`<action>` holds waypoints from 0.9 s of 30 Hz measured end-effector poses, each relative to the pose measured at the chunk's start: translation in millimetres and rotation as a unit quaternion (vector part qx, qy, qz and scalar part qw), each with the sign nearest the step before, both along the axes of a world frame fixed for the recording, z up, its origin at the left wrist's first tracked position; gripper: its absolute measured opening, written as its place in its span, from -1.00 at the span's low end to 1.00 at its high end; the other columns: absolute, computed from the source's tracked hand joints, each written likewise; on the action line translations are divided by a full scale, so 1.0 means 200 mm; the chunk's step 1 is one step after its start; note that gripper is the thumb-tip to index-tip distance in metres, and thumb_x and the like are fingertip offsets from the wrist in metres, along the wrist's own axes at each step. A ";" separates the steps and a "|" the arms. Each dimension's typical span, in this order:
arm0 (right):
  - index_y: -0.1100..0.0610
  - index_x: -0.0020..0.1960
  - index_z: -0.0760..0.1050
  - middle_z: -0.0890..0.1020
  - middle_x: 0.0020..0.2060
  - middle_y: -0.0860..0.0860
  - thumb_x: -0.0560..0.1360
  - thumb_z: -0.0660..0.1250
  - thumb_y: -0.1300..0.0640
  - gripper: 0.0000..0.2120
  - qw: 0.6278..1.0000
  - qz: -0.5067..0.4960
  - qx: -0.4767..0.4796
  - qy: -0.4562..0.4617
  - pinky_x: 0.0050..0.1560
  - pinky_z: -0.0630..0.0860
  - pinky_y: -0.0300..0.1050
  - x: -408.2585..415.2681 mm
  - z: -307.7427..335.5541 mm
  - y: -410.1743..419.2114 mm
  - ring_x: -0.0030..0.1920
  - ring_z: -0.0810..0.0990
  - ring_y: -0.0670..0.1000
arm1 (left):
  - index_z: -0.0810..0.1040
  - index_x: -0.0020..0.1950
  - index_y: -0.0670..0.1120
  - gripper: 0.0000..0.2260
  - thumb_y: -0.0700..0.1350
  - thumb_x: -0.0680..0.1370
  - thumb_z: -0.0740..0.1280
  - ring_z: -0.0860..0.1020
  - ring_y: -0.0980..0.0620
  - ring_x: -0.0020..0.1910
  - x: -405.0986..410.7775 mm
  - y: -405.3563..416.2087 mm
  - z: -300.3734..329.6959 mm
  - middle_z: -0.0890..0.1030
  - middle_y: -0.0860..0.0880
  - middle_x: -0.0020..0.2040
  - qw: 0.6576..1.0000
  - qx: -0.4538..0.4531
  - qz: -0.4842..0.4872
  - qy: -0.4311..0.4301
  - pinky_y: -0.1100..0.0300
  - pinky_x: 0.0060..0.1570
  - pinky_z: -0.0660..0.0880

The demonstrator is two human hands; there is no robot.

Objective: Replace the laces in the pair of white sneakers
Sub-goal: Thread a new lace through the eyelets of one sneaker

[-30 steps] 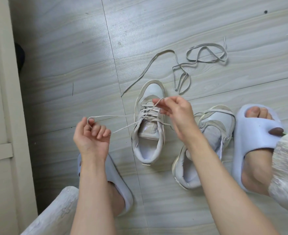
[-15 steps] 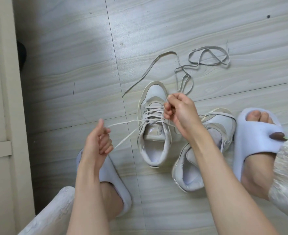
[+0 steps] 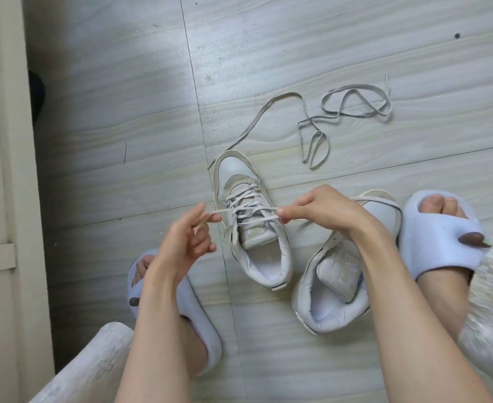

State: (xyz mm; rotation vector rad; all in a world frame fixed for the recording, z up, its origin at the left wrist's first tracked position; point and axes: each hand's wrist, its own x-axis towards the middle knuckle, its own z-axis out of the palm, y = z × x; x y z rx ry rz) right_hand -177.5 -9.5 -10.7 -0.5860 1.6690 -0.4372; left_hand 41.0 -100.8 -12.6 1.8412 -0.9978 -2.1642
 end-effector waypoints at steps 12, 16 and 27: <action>0.10 -0.36 0.26 0.36 -0.62 -0.03 0.61 0.12 0.10 -0.64 0.705 -0.609 -0.035 -0.362 -0.48 0.46 -0.27 -0.04 -0.03 -0.03 -0.61 0.37 -0.08 | 0.50 -0.31 -0.12 -0.78 -0.24 0.53 0.20 0.50 0.13 -0.29 -0.10 0.08 -0.09 0.55 0.04 -0.36 0.996 -0.074 0.034 -0.047 0.20 -0.12 0.44; 0.09 -0.36 0.20 0.20 -0.63 -0.04 0.52 0.14 0.19 -0.71 0.874 -0.453 -0.019 -0.173 -0.61 0.01 -0.37 -0.02 -0.04 -0.01 -0.67 0.07 -0.12 | 0.42 -0.34 -0.14 -0.77 -0.26 0.51 0.14 0.49 0.07 -0.27 -0.10 0.05 -0.10 0.50 -0.02 -0.35 0.997 -0.050 0.053 -0.027 0.20 -0.15 0.45; 0.17 -0.15 0.66 0.43 -0.49 -0.07 0.38 0.45 -0.08 -0.71 0.998 0.052 0.019 0.015 -0.42 0.25 -0.27 -0.01 0.01 0.02 -0.45 0.36 -0.14 | 0.44 -0.20 -0.08 -0.85 -0.09 0.50 0.36 0.47 0.07 -0.17 -0.11 0.09 -0.09 0.51 -0.01 -0.19 0.989 -0.080 -0.072 -0.099 0.20 -0.12 0.44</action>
